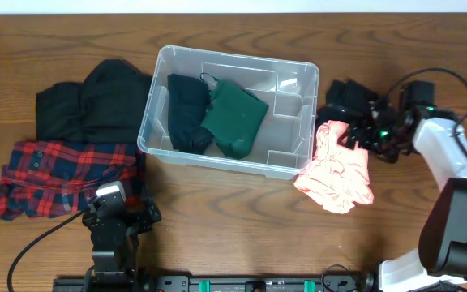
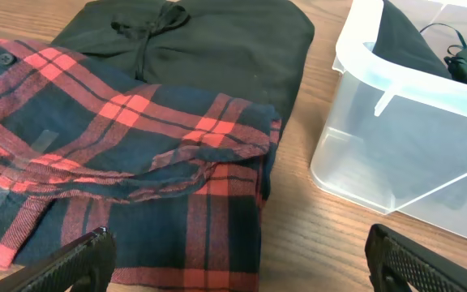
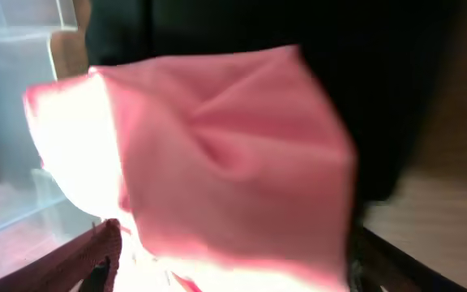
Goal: Pack container
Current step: 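Move the right gripper back to the pink garment and grasp it, then lift the pink garment into the bin and release it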
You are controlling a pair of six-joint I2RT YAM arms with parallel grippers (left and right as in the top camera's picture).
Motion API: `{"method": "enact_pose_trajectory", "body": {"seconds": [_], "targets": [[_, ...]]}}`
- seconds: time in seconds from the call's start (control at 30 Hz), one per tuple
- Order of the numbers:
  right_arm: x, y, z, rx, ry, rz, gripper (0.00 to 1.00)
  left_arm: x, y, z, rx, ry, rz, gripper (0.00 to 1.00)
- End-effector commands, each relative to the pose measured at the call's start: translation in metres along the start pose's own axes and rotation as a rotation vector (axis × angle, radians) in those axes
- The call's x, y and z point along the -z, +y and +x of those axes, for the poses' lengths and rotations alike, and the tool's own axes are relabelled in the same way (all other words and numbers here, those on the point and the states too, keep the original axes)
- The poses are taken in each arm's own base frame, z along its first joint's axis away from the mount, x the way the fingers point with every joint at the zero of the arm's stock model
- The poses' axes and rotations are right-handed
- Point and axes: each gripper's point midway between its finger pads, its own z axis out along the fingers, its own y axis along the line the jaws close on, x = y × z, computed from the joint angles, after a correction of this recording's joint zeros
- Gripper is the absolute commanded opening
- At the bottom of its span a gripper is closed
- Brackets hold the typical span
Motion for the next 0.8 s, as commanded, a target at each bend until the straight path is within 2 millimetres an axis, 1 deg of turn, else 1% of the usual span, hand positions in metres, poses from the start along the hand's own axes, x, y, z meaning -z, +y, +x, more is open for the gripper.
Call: {"method": "enact_pose_trajectory", "body": {"seconds": [0.0,0.03,0.1,0.17,0.2,0.27,0.37,0.43,0.53,0.6,0.67,0.77], "targets": [[-0.017,0.0,0.015,-0.011,0.015,0.031,0.79,-0.003,0.001,0.005,-0.002,0.007,-0.004,0.98],[-0.021,-0.002,0.017,-0.033,0.01,0.03,0.74,-0.003,0.001,0.005,-0.002,0.008,-0.004,0.98],[-0.026,-0.006,0.021,-0.067,0.011,0.031,0.57,-0.003,0.001,0.005,-0.002,0.007,-0.004,0.98],[-0.025,-0.006,0.022,-0.07,0.009,0.031,0.42,-0.003,0.001,0.005,-0.002,0.008,-0.004,0.98],[-0.022,-0.004,0.02,-0.067,0.002,0.023,0.37,-0.003,0.001,0.005,-0.002,0.007,-0.004,0.98],[-0.011,0.008,0.014,-0.051,-0.029,-0.025,0.31,-0.003,0.001,0.005,-0.002,0.008,-0.004,0.98],[0.018,0.033,0.003,-0.002,-0.114,-0.096,0.28,-0.003,0.001,0.005,-0.002,0.007,-0.004,0.98],[0.046,0.052,-0.004,0.045,-0.191,-0.138,0.24,-0.003,0.001,0.005,-0.002,0.007,-0.004,0.98],[0.094,0.08,-0.011,0.13,-0.33,-0.178,0.21,-0.003,0.001,0.005,-0.002,0.007,-0.004,0.98],[0.126,0.1,-0.011,0.179,-0.422,-0.207,0.21,-0.003,0.001,0.005,-0.002,0.007,-0.004,0.98],[0.148,0.117,-0.008,0.213,-0.489,-0.247,0.2,-0.003,0.001,0.005,-0.002,0.007,-0.004,0.98],[0.171,0.149,0.001,0.274,-0.544,-0.353,0.18,-0.003,0.001,0.005,-0.002,0.008,-0.004,0.98]]}}
